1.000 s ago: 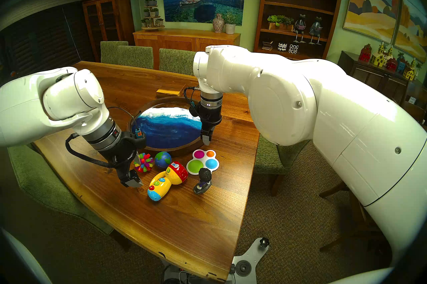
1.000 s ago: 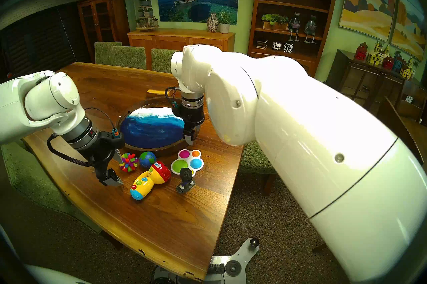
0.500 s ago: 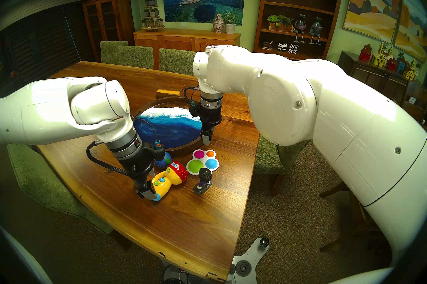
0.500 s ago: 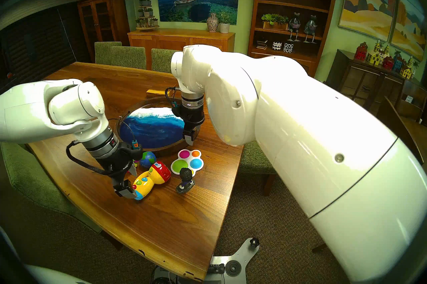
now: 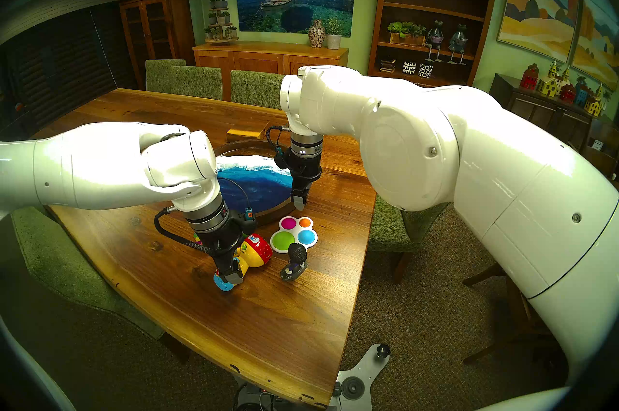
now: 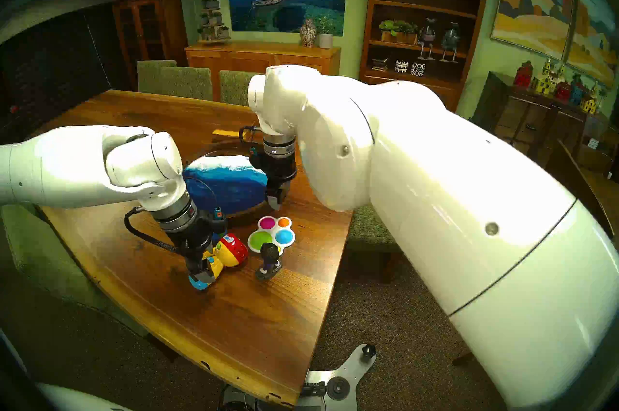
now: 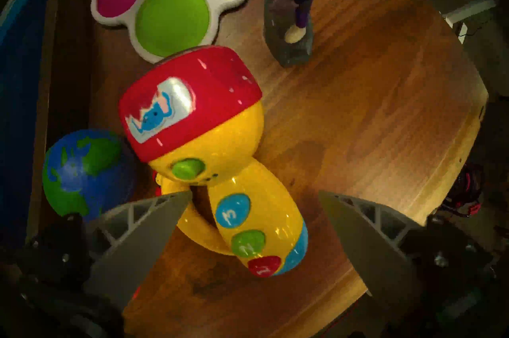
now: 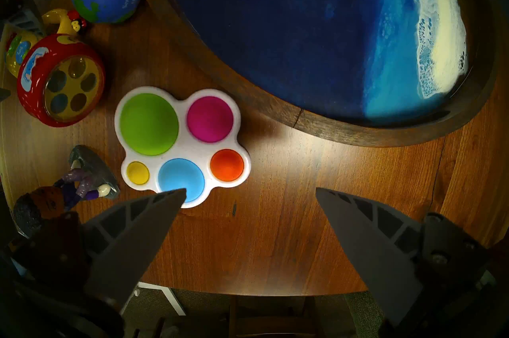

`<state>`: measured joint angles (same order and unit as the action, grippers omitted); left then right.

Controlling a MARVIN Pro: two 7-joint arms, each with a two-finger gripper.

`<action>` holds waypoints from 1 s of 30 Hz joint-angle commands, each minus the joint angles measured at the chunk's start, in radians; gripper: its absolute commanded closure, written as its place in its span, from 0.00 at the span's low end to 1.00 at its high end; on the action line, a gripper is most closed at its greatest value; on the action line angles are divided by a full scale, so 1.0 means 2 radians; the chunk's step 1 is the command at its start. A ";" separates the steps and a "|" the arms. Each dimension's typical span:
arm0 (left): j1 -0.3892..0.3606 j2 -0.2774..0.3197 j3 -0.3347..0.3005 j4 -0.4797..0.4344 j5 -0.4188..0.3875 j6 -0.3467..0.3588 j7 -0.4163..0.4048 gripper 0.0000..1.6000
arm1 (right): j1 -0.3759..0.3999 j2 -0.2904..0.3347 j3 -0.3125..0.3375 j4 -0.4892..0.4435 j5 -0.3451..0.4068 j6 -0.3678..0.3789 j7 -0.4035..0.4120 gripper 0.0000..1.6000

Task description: Put toys in center tray

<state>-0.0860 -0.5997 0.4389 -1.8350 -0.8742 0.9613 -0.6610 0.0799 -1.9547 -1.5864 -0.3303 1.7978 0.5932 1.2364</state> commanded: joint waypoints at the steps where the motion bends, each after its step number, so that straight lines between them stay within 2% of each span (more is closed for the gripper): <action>1: 0.009 -0.025 -0.007 0.018 -0.009 -0.001 0.008 0.00 | 0.016 0.000 0.001 0.009 0.001 -0.001 0.001 0.00; 2: 0.011 -0.026 -0.006 0.019 -0.009 -0.001 0.009 0.14 | 0.016 0.000 0.001 0.009 0.001 -0.001 0.001 0.00; 4: 0.014 -0.026 -0.004 0.021 -0.010 -0.001 0.009 0.69 | 0.016 0.000 0.001 0.009 0.001 -0.001 0.001 0.00; 5: 0.014 -0.026 -0.004 0.021 -0.010 -0.001 0.009 0.87 | 0.016 0.000 0.001 0.009 0.001 -0.001 0.001 0.00; 6: 0.015 -0.026 -0.003 0.021 -0.010 -0.001 0.009 1.00 | 0.016 0.000 0.001 0.009 0.001 -0.001 0.001 0.00; 11: 0.011 -0.016 -0.003 0.015 -0.009 -0.001 0.010 1.00 | 0.016 0.000 0.001 0.009 0.000 -0.001 0.001 0.00; 20: -0.041 0.014 -0.027 -0.011 -0.013 -0.001 -0.011 1.00 | 0.015 0.000 0.001 0.009 0.000 0.000 0.000 0.00; 21: -0.041 0.020 -0.051 -0.010 -0.014 -0.001 -0.017 1.00 | 0.015 0.000 0.001 0.009 0.000 0.000 0.000 0.00; 24: -0.051 0.023 -0.072 0.000 -0.015 -0.001 -0.022 1.00 | 0.015 0.000 0.001 0.009 0.000 0.000 0.000 0.00; 26: -0.058 0.022 -0.073 0.007 -0.018 -0.001 -0.024 1.00 | 0.015 0.000 0.001 0.009 0.000 0.000 0.000 0.00; 27: -0.058 0.021 -0.086 0.022 -0.017 -0.001 -0.031 1.00 | 0.015 0.000 0.001 0.009 0.000 0.000 0.000 0.00; 29: -0.070 0.018 -0.079 0.029 -0.020 -0.001 -0.036 1.00 | 0.015 0.000 0.001 0.009 0.000 0.000 0.000 0.00; 30: -0.074 0.011 -0.081 0.050 -0.020 -0.001 -0.045 1.00 | 0.015 0.000 0.001 0.009 0.000 0.000 0.000 0.00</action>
<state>-0.1321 -0.5698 0.3382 -1.8189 -0.9071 0.9617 -0.7078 0.0787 -1.9547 -1.5863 -0.3301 1.7971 0.5936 1.2359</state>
